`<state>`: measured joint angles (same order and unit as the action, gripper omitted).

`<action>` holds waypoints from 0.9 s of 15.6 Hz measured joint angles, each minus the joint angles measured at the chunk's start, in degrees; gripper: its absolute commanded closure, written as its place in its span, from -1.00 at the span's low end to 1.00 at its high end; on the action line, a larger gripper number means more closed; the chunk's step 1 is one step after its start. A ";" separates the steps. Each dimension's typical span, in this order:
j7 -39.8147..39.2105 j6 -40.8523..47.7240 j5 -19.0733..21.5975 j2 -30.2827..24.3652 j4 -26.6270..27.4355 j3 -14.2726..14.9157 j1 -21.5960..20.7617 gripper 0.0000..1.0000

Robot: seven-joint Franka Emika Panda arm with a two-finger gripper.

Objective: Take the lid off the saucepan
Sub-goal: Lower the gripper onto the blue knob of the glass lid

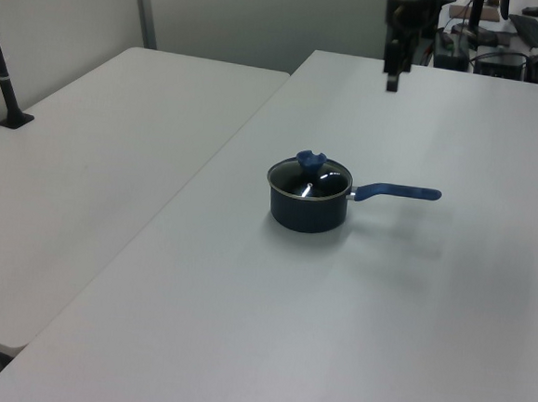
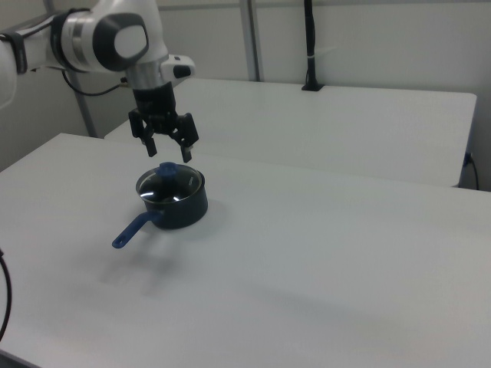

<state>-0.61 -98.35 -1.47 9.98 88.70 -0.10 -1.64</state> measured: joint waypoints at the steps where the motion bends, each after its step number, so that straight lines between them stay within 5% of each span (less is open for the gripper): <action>1: 0.01 -1.37 1.54 1.05 0.02 -0.01 -0.63 -1.00; 14: 7.31 -18.86 5.72 15.55 -3.24 -0.05 -6.27 -1.00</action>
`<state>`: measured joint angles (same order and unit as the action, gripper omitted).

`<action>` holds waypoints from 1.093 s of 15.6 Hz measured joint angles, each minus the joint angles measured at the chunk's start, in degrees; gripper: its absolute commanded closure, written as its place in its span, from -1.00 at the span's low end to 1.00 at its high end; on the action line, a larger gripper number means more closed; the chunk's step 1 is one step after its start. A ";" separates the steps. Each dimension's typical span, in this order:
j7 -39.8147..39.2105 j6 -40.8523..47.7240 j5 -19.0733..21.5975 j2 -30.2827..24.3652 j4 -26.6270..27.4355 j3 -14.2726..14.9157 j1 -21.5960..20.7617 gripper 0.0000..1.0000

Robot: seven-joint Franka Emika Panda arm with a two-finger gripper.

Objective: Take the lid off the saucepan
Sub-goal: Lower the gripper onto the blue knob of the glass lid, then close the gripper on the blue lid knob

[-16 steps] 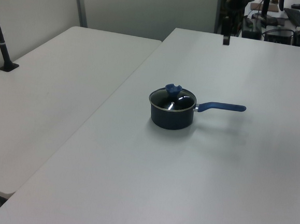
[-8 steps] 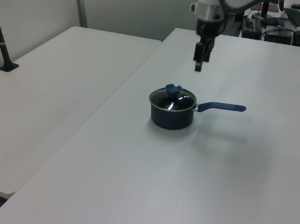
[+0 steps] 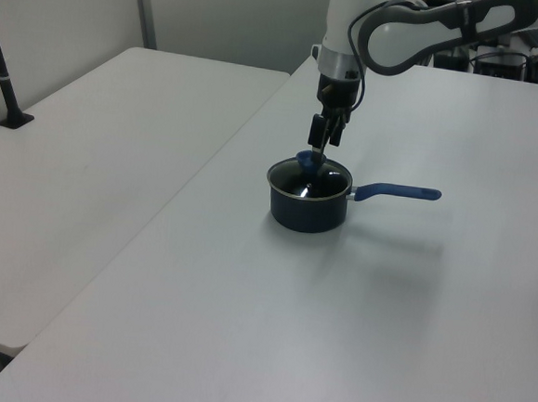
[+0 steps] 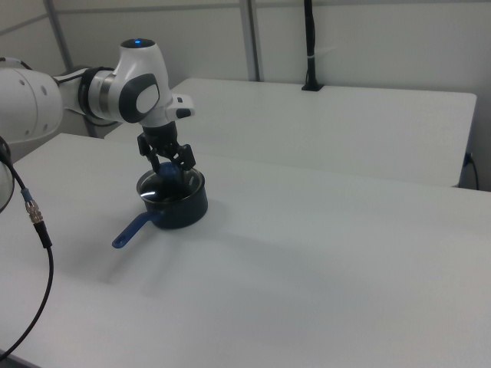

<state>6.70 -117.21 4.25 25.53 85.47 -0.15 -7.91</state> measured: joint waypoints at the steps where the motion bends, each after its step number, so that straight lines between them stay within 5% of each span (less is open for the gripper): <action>1: 0.00 -0.13 0.34 0.16 -0.26 0.00 0.02 -1.00; 11: 0.04 -0.14 3.32 1.16 -1.73 -0.02 -0.91 -0.97; 17: 0.18 -4.70 3.32 2.56 -1.82 -0.02 -1.63 -0.33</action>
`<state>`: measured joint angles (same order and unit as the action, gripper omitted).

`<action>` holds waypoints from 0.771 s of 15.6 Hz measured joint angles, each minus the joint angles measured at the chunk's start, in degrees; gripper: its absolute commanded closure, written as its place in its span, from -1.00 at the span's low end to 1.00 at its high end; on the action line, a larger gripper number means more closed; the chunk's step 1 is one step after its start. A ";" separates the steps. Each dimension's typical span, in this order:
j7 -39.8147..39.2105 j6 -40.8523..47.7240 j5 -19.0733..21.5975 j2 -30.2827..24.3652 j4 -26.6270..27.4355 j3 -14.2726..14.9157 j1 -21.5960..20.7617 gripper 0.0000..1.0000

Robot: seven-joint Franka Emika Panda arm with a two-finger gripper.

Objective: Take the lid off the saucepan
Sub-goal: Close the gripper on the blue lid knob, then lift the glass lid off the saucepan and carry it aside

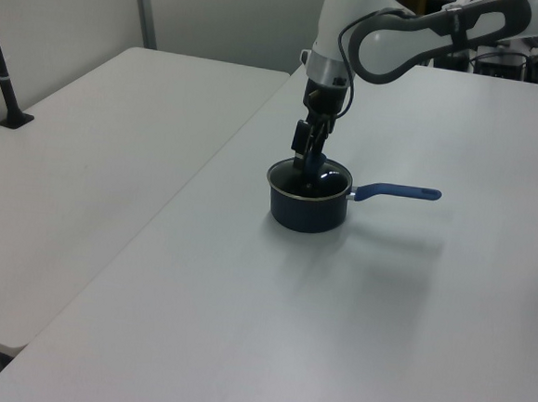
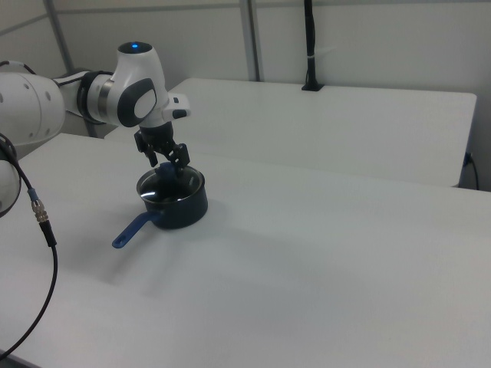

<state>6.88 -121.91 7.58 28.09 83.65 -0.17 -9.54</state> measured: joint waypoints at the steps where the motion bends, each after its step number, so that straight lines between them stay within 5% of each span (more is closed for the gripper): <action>1: 0.00 -0.08 0.00 0.12 -0.02 0.00 -0.02 -0.32; 5: -0.83 -0.10 -0.01 0.17 -0.25 0.05 0.07 -0.04; 12: -3.45 1.82 -0.25 -0.55 -1.04 0.72 0.40 -0.04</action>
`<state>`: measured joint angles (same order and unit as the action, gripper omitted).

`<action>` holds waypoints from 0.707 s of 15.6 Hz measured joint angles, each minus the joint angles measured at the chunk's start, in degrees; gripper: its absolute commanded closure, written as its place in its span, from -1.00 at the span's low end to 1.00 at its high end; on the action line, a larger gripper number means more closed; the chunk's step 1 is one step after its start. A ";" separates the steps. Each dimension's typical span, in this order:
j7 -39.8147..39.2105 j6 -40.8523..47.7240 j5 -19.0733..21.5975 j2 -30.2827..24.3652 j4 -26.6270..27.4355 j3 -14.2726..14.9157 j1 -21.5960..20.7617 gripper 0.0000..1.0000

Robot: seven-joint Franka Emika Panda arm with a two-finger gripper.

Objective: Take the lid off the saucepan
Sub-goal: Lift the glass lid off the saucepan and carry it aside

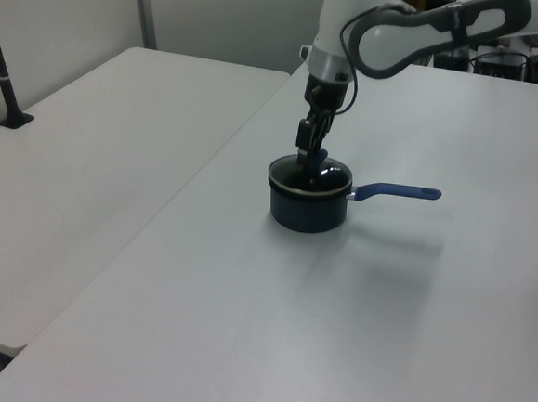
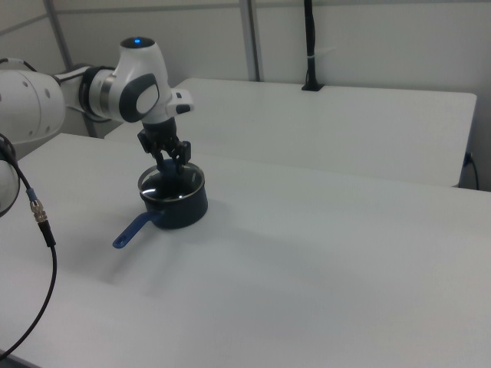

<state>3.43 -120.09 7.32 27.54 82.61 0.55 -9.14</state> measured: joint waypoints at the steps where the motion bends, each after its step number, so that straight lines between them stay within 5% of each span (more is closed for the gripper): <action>1: -0.81 1.06 -0.56 -0.65 -0.33 0.18 0.24 -0.04; 6: -8.91 9.00 -4.53 -5.09 -0.56 0.67 6.07 -0.04; 11: -13.85 6.82 -7.93 -5.47 4.73 0.99 14.32 -0.04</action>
<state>-10.42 -113.28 -0.60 22.07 87.34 1.54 5.18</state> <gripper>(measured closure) 0.392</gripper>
